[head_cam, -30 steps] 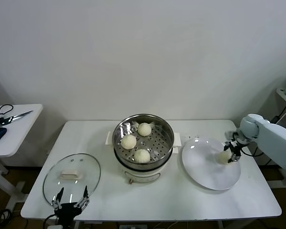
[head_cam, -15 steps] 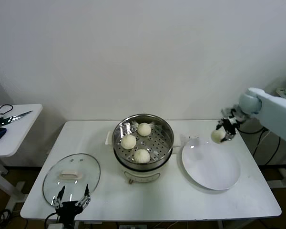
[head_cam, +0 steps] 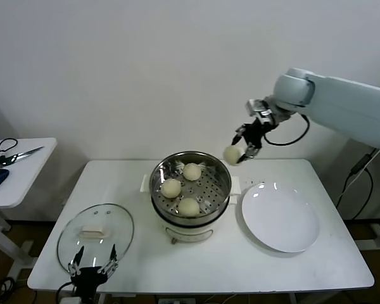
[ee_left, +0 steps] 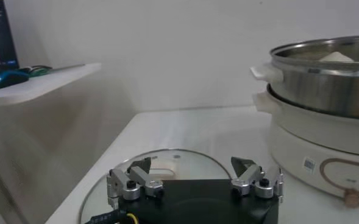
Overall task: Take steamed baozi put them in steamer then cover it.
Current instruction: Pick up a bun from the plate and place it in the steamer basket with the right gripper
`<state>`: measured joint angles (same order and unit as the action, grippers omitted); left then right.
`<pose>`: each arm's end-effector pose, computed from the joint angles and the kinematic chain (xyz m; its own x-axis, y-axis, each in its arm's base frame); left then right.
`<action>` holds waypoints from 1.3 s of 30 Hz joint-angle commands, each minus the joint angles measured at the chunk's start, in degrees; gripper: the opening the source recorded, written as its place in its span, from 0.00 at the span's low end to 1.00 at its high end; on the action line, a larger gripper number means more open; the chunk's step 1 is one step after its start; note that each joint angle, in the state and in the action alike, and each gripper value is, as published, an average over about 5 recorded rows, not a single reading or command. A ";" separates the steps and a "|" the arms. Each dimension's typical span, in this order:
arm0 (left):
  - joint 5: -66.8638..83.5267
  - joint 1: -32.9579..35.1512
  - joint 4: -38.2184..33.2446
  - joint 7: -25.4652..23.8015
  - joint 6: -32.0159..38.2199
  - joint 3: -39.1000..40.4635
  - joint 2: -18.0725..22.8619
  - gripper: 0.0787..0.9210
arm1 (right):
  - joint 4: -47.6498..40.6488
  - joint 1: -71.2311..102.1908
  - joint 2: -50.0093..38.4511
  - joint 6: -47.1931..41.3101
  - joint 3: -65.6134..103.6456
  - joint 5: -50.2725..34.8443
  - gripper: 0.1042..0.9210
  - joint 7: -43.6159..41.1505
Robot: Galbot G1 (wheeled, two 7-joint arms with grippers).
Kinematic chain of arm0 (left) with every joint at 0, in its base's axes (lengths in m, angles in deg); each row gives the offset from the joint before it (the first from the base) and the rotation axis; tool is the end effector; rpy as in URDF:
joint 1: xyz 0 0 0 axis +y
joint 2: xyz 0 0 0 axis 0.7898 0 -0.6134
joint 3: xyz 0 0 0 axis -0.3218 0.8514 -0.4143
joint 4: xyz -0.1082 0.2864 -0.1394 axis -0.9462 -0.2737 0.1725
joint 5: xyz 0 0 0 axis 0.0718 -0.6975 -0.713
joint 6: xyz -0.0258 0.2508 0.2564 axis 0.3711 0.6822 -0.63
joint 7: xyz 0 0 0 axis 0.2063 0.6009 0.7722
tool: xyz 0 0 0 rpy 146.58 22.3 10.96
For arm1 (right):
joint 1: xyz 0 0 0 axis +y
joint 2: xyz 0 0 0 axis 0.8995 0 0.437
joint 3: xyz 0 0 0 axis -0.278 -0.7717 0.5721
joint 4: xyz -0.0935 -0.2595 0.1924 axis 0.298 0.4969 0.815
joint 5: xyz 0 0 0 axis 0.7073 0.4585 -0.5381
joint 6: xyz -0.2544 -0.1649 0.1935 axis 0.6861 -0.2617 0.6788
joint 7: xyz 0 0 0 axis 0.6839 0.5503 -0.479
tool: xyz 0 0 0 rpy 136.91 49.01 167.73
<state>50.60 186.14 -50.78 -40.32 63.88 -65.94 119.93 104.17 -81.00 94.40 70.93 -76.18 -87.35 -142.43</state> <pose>0.1173 0.0435 -0.3139 -0.9248 -0.1696 0.3406 -0.1367 0.9835 0.1185 0.5582 0.0030 0.0186 -0.1660 -0.3236 0.9315 -0.9429 -0.2244 -0.2459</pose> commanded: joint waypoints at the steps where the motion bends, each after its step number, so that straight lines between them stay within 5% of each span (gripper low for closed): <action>1: 0.10 0.38 -0.23 -0.03 -0.04 -0.36 -0.09 0.88 | 2.41 2.06 9.62 -5.35 -2.74 -4.28 0.65 4.40; 27: -0.26 0.79 -0.55 -0.07 0.22 -0.21 0.20 0.88 | -1.44 10.42 11.61 -6.46 -3.82 5.47 0.65 6.41; 39: -0.65 0.83 -0.96 -0.19 -0.70 -0.19 0.35 0.88 | -2.02 9.39 9.34 -4.27 1.04 3.10 0.88 4.58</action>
<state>50.14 186.97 -51.64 -40.44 63.78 -66.19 120.21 102.15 -71.47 104.85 65.69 -78.43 -82.82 -136.73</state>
